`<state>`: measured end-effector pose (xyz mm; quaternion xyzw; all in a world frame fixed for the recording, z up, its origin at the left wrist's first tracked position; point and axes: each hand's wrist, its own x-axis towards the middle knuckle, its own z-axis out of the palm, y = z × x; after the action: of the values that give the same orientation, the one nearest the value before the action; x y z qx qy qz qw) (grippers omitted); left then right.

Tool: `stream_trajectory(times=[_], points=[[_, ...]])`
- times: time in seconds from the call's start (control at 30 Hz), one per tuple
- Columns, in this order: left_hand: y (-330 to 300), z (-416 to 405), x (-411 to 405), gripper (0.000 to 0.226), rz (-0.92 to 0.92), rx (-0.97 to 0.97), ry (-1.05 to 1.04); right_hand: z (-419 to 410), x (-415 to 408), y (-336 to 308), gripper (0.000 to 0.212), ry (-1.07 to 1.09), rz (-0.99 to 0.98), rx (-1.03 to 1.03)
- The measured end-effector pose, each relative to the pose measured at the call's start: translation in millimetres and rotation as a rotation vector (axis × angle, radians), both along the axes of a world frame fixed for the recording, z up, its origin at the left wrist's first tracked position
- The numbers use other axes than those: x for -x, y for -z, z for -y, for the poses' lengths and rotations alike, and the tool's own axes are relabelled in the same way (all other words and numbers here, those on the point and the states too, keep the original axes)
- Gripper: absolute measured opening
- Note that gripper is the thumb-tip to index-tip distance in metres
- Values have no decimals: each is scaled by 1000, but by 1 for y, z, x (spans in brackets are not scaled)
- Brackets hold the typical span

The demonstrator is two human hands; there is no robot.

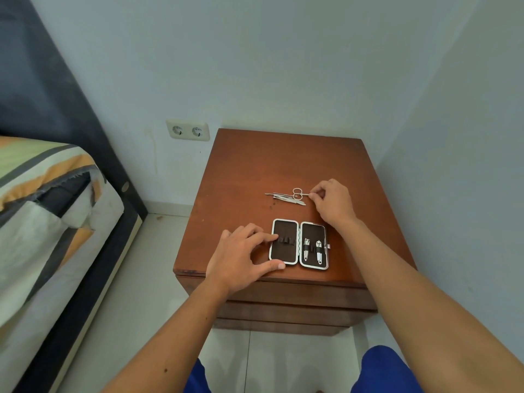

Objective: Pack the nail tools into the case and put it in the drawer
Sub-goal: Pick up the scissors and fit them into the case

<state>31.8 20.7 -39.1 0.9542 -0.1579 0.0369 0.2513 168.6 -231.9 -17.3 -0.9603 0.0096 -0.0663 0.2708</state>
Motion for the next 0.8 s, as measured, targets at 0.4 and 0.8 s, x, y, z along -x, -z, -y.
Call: stream_trajectory(times=[0.4,0.8], points=[[3,-2,-1,65,24,-3,11,25,30,-13,2,18,-32,-470],[1,-1,1,64,10,5,7,39,66,-24,15,69,-125,-1264]])
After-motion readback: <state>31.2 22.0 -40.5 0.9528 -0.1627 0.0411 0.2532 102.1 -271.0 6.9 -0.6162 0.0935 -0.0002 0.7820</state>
